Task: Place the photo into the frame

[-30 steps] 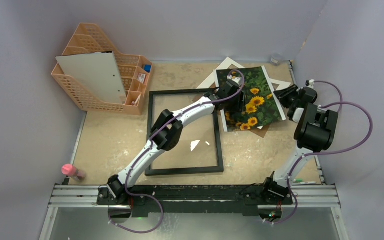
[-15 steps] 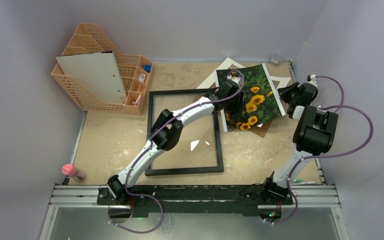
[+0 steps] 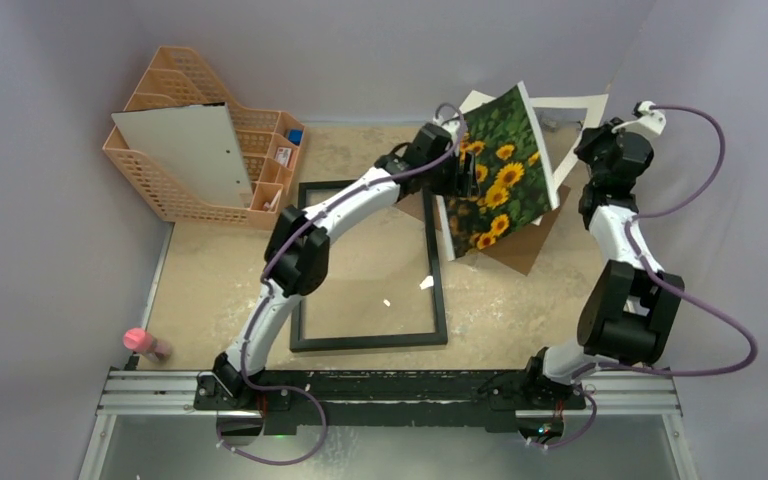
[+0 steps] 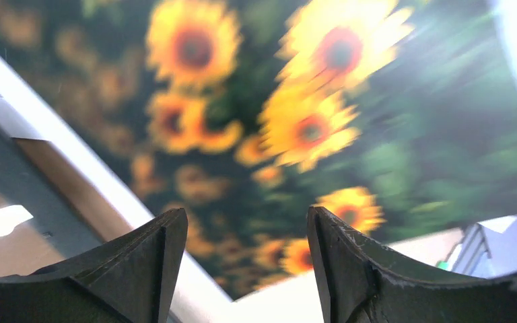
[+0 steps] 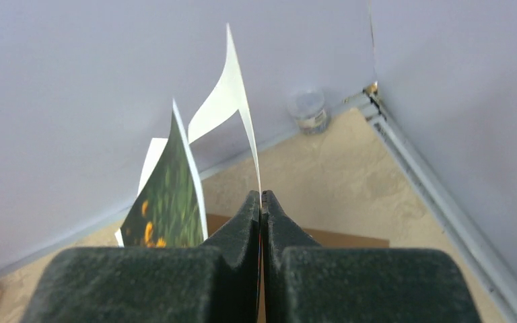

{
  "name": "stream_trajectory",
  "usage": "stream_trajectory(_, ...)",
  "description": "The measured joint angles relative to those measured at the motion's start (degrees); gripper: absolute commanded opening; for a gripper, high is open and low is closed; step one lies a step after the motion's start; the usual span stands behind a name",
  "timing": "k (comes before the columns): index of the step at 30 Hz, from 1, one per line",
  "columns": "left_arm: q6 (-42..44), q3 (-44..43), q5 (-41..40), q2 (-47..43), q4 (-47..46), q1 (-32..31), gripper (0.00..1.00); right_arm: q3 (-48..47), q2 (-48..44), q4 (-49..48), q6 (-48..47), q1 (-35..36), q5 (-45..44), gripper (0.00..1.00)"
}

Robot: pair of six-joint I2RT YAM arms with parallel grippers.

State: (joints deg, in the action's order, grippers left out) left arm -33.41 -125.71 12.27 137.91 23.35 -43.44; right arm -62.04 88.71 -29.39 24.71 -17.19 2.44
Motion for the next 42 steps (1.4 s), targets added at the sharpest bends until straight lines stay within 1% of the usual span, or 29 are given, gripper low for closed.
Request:
stream_trajectory(3, 0.2, 0.1, -0.2, -4.9, 0.7, 1.2, 0.69, -0.5, -2.9, 0.7, -2.8, 0.2, 0.1, 0.0)
stream_trajectory(7, 0.7, 1.9, -2.4, -11.6, 1.7, 2.3, 0.69, -2.1, -5.0, 2.2, -5.7, 0.9, -0.7, 0.0)
stream_trajectory(12, 1.5, 5.9, -5.7, -16.5, 3.3, 2.8, 0.68, -3.2, -8.8, 5.3, -7.4, 1.1, -3.6, 0.0)
stream_trajectory(17, 1.5, 10.7, -8.6, -18.8, 5.6, 4.1, 0.68, -9.4, -12.5, 8.6, -7.8, 1.8, -5.7, 0.0)
stream_trajectory(20, 1.5, 13.6, -10.4, -20.6, 6.9, 5.6, 0.68, -13.7, -14.7, 9.3, -7.0, 2.3, -5.5, 0.0)
stream_trajectory(24, 1.5, 17.4, -13.4, -24.5, 8.1, 7.6, 0.69, -19.1, -15.9, 9.7, -4.5, 2.8, -3.8, 0.0)
stream_trajectory(28, 1.4, 20.7, -17.1, -29.8, 8.7, 9.7, 0.69, -25.8, -14.4, 11.3, -0.3, 3.8, -0.2, 0.0)
stream_trajectory(32, 1.4, 24.1, -20.1, -34.7, 9.0, 11.8, 0.69, -34.0, -9.9, 13.7, 4.1, 8.4, 3.2, 0.0)
stream_trajectory(34, 1.4, 27.2, -21.4, -37.4, 9.1, 12.9, 0.69, -35.5, -8.0, 14.4, 7.0, 11.5, 5.0, 0.0)
stream_trajectory(40, 1.3, 43.1, -25.2, -47.9, 10.7, 18.1, 0.7, -35.5, -3.9, 17.1, 15.6, 22.0, 7.8, 0.0)
stream_trajectory(42, 1.1, 48.3, -26.5, -51.6, 11.7, 19.9, 0.73, -35.5, -2.7, 17.5, 18.9, 25.5, 8.5, 0.0)
